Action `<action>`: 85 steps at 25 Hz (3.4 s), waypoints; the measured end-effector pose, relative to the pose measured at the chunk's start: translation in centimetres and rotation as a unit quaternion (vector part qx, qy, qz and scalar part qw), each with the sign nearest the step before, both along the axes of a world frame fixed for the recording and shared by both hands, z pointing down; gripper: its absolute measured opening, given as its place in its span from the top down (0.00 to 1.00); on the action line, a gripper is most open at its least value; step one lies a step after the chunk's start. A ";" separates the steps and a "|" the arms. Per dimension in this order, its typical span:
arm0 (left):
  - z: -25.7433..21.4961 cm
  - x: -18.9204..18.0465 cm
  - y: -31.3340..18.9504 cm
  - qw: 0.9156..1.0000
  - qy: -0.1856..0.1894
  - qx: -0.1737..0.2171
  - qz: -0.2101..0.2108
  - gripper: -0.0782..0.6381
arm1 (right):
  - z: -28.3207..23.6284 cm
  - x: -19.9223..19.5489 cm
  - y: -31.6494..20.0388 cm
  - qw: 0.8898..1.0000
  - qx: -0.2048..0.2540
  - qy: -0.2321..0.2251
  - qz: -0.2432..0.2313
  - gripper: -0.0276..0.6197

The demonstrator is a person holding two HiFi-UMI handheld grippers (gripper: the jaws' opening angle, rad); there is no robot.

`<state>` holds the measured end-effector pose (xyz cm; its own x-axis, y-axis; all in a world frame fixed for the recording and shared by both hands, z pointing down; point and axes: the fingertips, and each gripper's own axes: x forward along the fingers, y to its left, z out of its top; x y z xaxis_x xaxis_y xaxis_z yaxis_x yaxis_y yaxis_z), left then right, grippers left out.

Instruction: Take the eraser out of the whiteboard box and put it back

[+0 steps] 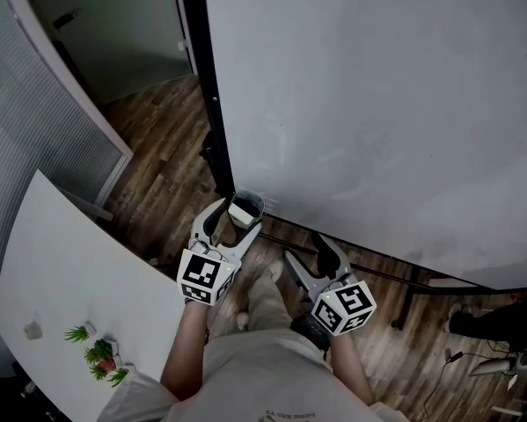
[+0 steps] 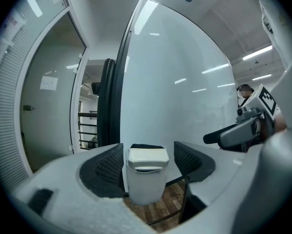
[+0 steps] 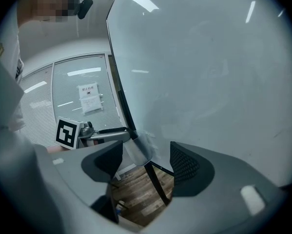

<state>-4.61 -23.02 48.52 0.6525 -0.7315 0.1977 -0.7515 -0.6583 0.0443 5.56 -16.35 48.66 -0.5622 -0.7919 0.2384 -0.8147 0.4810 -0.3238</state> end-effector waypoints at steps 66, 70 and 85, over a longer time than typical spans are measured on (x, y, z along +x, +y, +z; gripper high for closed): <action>-1.8 -0.5 0.0 0.998 0.017 0.034 -0.044 0.53 | -0.5 1.9 0.8 1.000 0.005 -0.003 0.008 0.54; -2.0 -0.5 0.3 0.998 0.018 0.036 -0.045 0.53 | -0.6 1.8 1.0 1.000 0.008 -0.004 0.007 0.55; -3.5 -1.2 1.4 0.997 0.024 0.053 -0.049 0.53 | -1.5 1.3 1.9 1.000 0.021 -0.002 0.006 0.55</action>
<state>-5.84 -21.65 45.04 0.5840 -0.8071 0.0864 -0.8108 -0.5851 0.0153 6.81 -14.48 47.13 -0.5533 -0.8082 0.2018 -0.8193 0.4841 -0.3073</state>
